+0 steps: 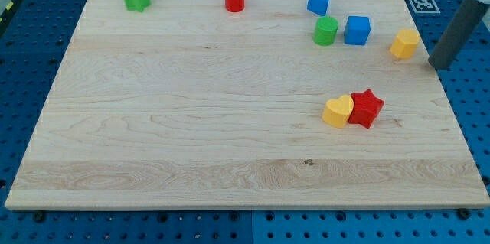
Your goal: Move yellow hexagon to the top right
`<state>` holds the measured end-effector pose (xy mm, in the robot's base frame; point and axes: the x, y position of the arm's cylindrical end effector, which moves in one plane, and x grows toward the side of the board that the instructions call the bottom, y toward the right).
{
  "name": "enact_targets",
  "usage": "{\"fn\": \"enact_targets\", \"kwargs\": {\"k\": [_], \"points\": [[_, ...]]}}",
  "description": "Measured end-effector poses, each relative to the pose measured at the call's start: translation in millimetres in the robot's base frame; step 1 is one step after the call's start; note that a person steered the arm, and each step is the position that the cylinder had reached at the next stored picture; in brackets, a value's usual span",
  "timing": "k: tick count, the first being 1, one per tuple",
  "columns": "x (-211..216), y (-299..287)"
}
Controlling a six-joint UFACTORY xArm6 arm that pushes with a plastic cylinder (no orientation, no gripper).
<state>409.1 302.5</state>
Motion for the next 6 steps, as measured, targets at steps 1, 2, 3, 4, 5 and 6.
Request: {"fn": "enact_targets", "kwargs": {"k": [1, 2, 3, 4, 5, 6], "points": [[-1.5, -27.4], [-22.5, -49.9], [-54.1, -51.0], [-79.9, -51.0], [-74.6, -51.0], [-55.4, -35.4]]}}
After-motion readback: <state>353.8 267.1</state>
